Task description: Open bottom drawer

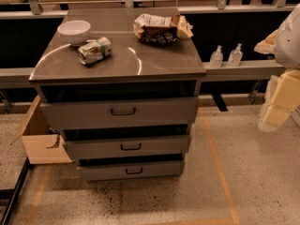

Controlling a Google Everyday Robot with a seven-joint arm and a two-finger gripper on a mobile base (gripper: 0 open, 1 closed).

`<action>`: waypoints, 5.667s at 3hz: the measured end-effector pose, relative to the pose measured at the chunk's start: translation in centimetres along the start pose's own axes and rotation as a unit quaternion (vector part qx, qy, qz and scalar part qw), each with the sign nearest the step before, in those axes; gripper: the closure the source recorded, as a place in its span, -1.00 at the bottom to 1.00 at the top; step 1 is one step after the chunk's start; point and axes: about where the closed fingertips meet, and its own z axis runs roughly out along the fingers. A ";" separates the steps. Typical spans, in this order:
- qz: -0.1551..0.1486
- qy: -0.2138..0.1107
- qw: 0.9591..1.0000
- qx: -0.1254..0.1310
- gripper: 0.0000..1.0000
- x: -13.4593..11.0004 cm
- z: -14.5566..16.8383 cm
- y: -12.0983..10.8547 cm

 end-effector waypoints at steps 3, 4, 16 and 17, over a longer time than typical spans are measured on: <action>-0.020 -0.029 0.999 0.005 -1.00 0.8 9.2 1.0; -0.041 -0.030 0.998 -0.025 -1.00 1.9 19.0 3.7; -0.012 -0.170 0.983 0.071 -1.00 5.2 72.0 4.5; -0.017 -0.185 0.981 0.061 -1.00 4.2 75.6 6.0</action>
Offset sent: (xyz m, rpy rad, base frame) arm 0.0601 0.0137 -0.1163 0.1061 -0.2481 0.0336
